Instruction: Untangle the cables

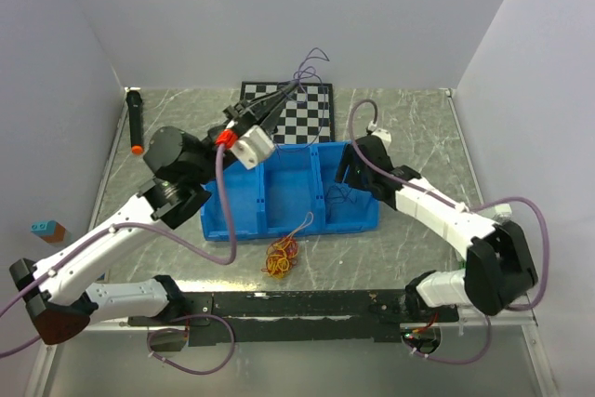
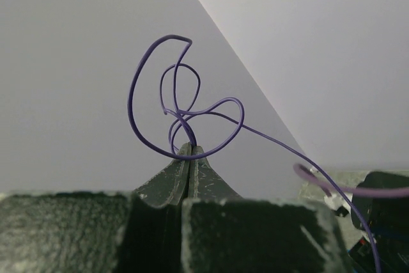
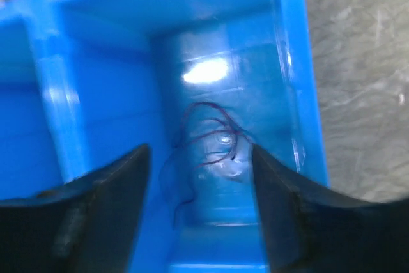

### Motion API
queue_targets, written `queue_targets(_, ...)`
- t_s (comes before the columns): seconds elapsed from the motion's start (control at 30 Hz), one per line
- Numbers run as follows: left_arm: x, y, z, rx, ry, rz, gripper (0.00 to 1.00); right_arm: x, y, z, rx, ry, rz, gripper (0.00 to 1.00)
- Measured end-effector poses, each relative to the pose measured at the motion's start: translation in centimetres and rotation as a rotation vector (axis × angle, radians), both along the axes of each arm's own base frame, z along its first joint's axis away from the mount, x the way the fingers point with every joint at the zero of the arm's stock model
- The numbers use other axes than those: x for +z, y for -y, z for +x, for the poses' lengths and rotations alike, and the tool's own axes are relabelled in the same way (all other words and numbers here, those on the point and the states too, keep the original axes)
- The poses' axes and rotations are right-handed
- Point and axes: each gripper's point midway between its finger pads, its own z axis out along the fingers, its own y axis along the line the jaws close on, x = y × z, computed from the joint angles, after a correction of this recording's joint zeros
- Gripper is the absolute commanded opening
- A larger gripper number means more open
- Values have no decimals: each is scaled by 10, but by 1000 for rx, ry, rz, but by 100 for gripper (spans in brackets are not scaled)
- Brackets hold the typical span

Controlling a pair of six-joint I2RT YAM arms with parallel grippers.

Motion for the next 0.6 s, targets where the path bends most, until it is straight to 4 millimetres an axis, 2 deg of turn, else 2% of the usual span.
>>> queue_targets(0.07,-7,7,7,5,-18,7,1,18,-2,0,11,50,42,84)
queue_targets(0.17,-14,14,15,12,-42,7,1,53,4,-2,3,139,94,85)
queue_targets(0.23,-18,18,20,12,-64,-1,1,82,16,-4,-26,219,122,86)
queue_targets(0.37,-27,28,25,0,-97,-5,1,122,37,-13,-73,335,152,83)
queue_targets(0.5,-40,40,32,-15,-123,-4,1,137,55,-25,-147,392,175,82)
queue_targets(0.6,-54,54,42,-21,-149,8,1,131,70,-39,-204,407,188,81)
